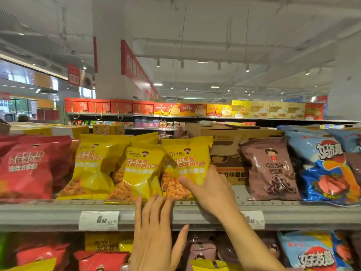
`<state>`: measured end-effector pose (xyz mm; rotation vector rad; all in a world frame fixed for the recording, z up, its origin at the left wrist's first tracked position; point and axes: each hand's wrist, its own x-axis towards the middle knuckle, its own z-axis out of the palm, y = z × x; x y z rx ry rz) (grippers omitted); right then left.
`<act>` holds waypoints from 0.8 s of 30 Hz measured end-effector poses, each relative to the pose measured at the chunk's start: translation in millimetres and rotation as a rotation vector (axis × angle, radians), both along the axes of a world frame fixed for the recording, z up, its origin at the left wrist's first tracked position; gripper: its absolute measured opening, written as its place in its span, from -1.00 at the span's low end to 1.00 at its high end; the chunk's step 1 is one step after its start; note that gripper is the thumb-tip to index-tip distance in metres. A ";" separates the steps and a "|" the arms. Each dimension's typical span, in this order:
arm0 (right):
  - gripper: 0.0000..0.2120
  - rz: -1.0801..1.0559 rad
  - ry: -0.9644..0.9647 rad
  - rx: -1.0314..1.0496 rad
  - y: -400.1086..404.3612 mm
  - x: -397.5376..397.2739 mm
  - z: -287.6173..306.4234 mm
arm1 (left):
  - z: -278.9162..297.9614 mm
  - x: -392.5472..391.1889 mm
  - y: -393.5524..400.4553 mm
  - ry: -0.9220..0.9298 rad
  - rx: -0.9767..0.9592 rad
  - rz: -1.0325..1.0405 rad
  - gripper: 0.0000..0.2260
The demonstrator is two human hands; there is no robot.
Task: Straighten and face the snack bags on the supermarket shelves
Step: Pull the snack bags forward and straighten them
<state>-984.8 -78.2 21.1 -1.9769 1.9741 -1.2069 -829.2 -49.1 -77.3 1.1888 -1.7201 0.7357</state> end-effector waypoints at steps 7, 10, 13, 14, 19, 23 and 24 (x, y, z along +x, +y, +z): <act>-0.02 -0.100 0.068 -0.052 10.1 1.6 -3.9 | -0.9 -9.3 -4.3 0.174 -0.013 -0.056 -0.45; 0.04 -0.105 0.102 -0.083 18.6 -7.2 -3.7 | 3.0 -13.7 2.6 0.209 0.020 -0.071 -0.38; -0.20 -0.055 0.100 -0.210 33.7 -32.1 -12.4 | 7.4 -18.3 3.5 0.254 0.036 -0.076 -0.29; -0.30 -0.025 0.062 -0.260 40.0 -45.4 -17.0 | 8.7 -21.0 2.8 0.271 0.032 -0.067 -0.29; -0.44 0.068 -0.165 -0.346 68.8 -137.0 -35.4 | 9.0 -64.8 1.2 0.485 -0.009 -0.032 -0.39; -0.64 0.120 -0.383 -0.384 80.7 -231.7 -46.6 | 17.0 -163.4 16.7 0.631 -0.085 -0.083 -0.47; -0.72 0.123 -0.426 -0.410 83.3 -256.2 -47.8 | 21.4 -193.5 21.3 0.592 -0.118 -0.077 -0.54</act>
